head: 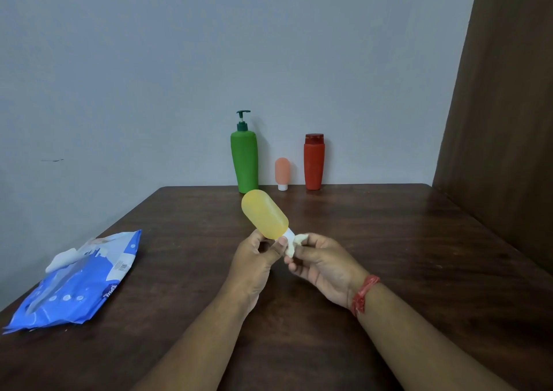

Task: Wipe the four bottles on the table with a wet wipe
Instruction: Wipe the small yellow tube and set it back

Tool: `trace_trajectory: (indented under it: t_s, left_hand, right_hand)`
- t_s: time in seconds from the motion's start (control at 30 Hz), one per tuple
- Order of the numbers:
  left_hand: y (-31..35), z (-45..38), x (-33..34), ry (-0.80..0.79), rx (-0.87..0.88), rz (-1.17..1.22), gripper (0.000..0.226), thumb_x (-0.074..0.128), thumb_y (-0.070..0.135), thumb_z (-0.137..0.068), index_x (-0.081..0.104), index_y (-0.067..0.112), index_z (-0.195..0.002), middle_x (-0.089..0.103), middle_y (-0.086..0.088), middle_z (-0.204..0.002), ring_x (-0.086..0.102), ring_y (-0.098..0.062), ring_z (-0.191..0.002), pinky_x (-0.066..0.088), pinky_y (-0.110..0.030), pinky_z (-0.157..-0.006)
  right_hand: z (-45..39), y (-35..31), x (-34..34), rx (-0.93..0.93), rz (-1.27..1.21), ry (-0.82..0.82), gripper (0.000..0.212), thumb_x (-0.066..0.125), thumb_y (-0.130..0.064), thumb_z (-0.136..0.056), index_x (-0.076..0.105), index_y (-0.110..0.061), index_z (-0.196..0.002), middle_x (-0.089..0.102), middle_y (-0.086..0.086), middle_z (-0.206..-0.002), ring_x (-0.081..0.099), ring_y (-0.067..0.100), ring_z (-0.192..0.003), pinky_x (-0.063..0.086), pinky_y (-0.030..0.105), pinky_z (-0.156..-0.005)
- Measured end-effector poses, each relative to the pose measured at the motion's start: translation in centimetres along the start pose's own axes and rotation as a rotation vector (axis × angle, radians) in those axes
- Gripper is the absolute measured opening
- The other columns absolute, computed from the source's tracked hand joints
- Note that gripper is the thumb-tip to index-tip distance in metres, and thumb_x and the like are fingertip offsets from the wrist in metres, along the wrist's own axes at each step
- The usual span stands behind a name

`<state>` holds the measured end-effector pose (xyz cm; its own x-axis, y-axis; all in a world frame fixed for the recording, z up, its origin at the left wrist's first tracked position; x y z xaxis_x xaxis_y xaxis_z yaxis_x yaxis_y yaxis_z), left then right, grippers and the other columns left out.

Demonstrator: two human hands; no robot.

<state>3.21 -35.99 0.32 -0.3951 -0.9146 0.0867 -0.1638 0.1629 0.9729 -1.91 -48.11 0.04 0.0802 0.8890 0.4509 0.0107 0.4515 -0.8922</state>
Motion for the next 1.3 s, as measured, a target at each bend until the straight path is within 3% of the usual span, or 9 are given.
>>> trace_trajectory:
  t_s: [0.1,0.23,0.4,0.6,0.73,0.83,0.93,1.1,1.3]
  left_hand:
    - [0.0,0.0,0.1,-0.022,0.008,0.011,0.017,0.07,0.023,-0.093,0.073,0.018,-0.109,0.076,-0.001,-0.099,0.066,-0.015,-0.093,0.047,-0.029,-0.092]
    - [-0.4,-0.2,0.5,-0.049,0.01,-0.009,0.029,0.075,0.032,-0.088,0.071,0.022,-0.115,0.073,-0.003,-0.116,0.061,-0.021,-0.119,0.045,-0.029,-0.101]
    - [-0.6,-0.4,0.4,-0.07,0.002,0.033,0.051,0.076,0.046,-0.078,0.068,0.021,-0.122,0.071,0.001,-0.122,0.058,-0.018,-0.125,0.04,-0.039,-0.114]
    - [-0.7,-0.5,-0.1,0.007,-0.035,0.092,0.047,0.074,0.039,-0.082,0.068,0.015,-0.122,0.075,-0.002,-0.118,0.062,-0.022,-0.122,0.039,-0.05,-0.115]
    - [-1.0,-0.8,-0.5,0.041,-0.054,0.05,0.027,0.069,0.024,-0.093,0.07,0.016,-0.118,0.076,0.001,-0.111,0.065,-0.018,-0.114,0.043,-0.046,-0.113]
    - [-1.1,-0.8,-0.3,0.055,-0.044,-0.076,0.018,0.066,0.021,-0.097,0.069,0.021,-0.115,0.075,0.008,-0.107,0.064,-0.014,-0.112,0.048,-0.033,-0.102]
    - [-1.0,-1.0,0.0,0.058,-0.028,-0.255,0.032,0.064,0.028,-0.098,0.057,0.025,-0.129,0.066,0.009,-0.123,0.058,-0.011,-0.119,0.048,-0.027,-0.092]
    - [-1.0,-2.4,0.9,0.032,0.022,-0.597,0.045,0.065,0.026,-0.097,0.037,0.026,-0.132,0.059,0.004,-0.116,0.059,-0.01,-0.101,0.048,-0.031,-0.083]
    - [-2.3,-4.5,1.4,0.028,-0.008,-0.914,0.068,0.072,0.038,-0.09,0.032,0.022,-0.142,0.061,0.002,-0.113,0.059,-0.021,-0.107,0.049,-0.047,-0.097]
  right_hand:
    - [-0.1,0.1,0.5,-0.033,0.045,-0.024,0.016,0.058,0.004,-0.094,0.063,0.005,-0.109,0.067,0.016,-0.088,0.063,0.018,-0.073,0.055,0.027,-0.066]
    - [-0.5,-0.8,-1.0,-0.136,0.006,0.094,0.011,0.059,0.001,-0.094,0.066,-0.002,-0.102,0.069,0.013,-0.098,0.064,0.018,-0.082,0.055,0.028,-0.071]
    - [-0.6,-1.0,-0.9,-0.18,0.025,0.026,0.016,0.055,-0.001,-0.097,0.066,-0.004,-0.109,0.071,0.012,-0.105,0.066,0.019,-0.096,0.055,0.035,-0.086]
    - [0.0,-2.6,-0.5,-0.35,0.188,-0.022,0.015,0.061,0.003,-0.091,0.068,-0.004,-0.103,0.07,0.011,-0.102,0.061,0.02,-0.092,0.051,0.037,-0.087]
    - [0.6,-4.1,0.0,-0.467,0.299,-0.033,0.014,0.064,0.002,-0.089,0.07,-0.004,-0.1,0.073,0.012,-0.102,0.066,0.022,-0.096,0.054,0.031,-0.086]
    - [0.3,-4.5,-2.1,-0.475,0.283,0.177,0.013,0.062,-0.001,-0.093,0.069,-0.005,-0.102,0.075,0.008,-0.104,0.068,0.022,-0.1,0.055,0.032,-0.086]
    - [0.0,-4.3,-3.9,-0.454,0.342,0.313,0.012,0.063,-0.007,-0.094,0.072,-0.012,-0.1,0.076,0.003,-0.099,0.067,0.02,-0.092,0.055,0.034,-0.084]
    - [-0.3,-4.6,-5.1,-0.505,0.365,0.436,0.014,0.063,-0.01,-0.094,0.071,-0.02,-0.093,0.074,0.005,-0.094,0.061,0.011,-0.076,0.053,0.022,-0.068]
    - [-0.3,-5.7,-8.0,-0.546,0.327,0.591,0.013,0.063,-0.009,-0.094,0.07,-0.019,-0.093,0.071,0.0,-0.086,0.056,0.007,-0.067,0.049,0.017,-0.062]
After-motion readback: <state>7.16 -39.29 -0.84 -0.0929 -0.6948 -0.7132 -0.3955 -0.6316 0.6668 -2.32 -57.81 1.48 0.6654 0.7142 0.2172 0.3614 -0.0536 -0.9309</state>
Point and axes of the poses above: each hand's wrist, its own z-axis away from the middle knuckle, its own x-axis out of the palm, y = z × x, the point moved 6 cm from there along -z, towards the middle knuckle
